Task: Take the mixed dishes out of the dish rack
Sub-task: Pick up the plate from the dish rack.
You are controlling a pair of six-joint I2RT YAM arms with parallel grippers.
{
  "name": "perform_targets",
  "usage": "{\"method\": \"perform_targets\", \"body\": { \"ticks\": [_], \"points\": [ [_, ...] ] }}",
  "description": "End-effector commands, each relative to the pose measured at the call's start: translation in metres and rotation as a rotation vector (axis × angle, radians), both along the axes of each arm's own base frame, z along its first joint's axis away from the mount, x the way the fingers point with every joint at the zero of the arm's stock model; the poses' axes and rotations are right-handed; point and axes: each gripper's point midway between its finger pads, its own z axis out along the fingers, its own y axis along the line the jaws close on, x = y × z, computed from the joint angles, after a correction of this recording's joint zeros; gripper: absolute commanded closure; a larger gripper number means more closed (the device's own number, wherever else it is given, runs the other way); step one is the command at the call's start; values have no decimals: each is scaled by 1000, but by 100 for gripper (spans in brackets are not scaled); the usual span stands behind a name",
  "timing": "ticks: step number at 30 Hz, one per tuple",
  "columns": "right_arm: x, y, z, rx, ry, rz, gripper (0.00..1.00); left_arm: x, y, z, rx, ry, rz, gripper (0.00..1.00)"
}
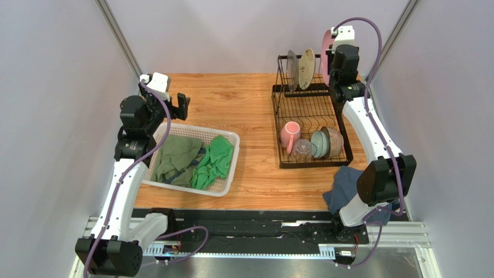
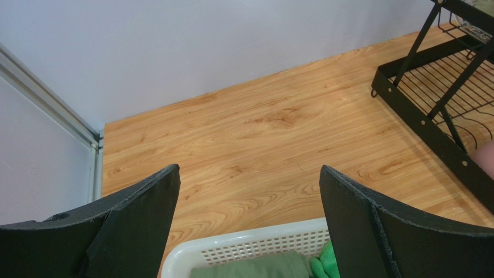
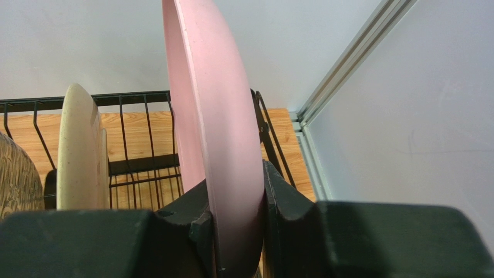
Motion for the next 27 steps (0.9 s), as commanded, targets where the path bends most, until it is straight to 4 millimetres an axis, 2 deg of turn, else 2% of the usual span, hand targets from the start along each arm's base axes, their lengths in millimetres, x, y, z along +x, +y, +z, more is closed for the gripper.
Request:
{"method": "perform_targets", "body": {
  "ticks": [1, 16, 24, 26, 27],
  "points": [
    [-1, 8, 51, -66, -130, -35, 100, 0, 4, 10, 16, -53, 11, 2],
    [-14, 11, 81, -107, -152, -68, 100, -1, 5, 8, 19, -51, 16, 3],
    [-41, 2, 113, -134, -202, -87, 100, -3, 3, 10, 15, -55, 2, 3],
    [-47, 2, 117, -139, -201, -79, 100, -6, -3, 12, 31, -64, -40, 3],
    [-56, 1, 126, -133, -218, -73, 100, -9, -8, 12, 40, -62, -68, 3]
  ]
}}
